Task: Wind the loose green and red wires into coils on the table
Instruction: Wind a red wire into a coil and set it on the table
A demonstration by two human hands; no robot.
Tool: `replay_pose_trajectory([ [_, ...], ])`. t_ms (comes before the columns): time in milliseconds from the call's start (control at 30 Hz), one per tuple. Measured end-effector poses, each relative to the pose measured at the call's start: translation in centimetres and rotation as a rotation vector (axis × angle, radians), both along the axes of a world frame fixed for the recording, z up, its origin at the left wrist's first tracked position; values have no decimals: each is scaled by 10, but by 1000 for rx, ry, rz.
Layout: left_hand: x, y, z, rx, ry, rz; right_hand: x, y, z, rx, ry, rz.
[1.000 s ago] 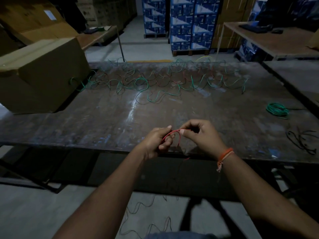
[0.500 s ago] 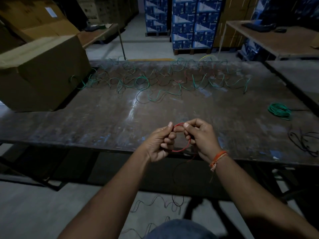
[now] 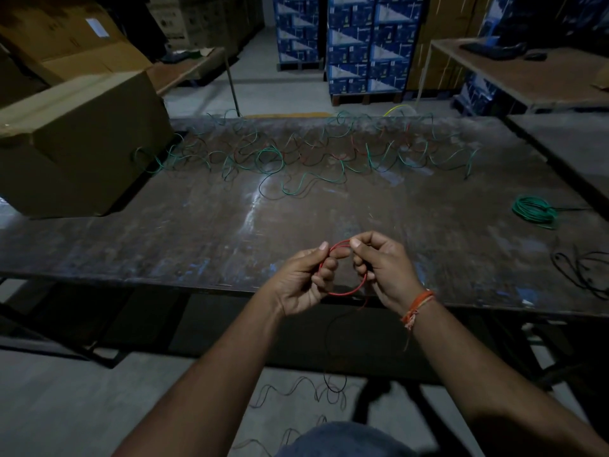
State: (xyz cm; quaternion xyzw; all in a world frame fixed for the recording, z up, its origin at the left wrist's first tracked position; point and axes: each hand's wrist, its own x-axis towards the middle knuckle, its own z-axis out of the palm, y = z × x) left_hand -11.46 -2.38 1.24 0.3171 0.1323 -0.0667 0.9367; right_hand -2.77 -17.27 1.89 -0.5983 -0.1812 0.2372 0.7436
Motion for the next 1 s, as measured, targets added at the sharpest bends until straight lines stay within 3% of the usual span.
replay_pose_trajectory([
  [167,-3,6,-4,-234,-97,-133,-1,-1,0,50,11,60],
  [433,-4,7,-10,-23,-127,-175,2,-1,-10,-53,-16,46],
  [800,-13,7,-7,-183,-127,-76,6,0,-9,-83,-182,82],
  [1000,-20,11,-10,-258,-215,-92,2,1,-10,-59,-129,146],
])
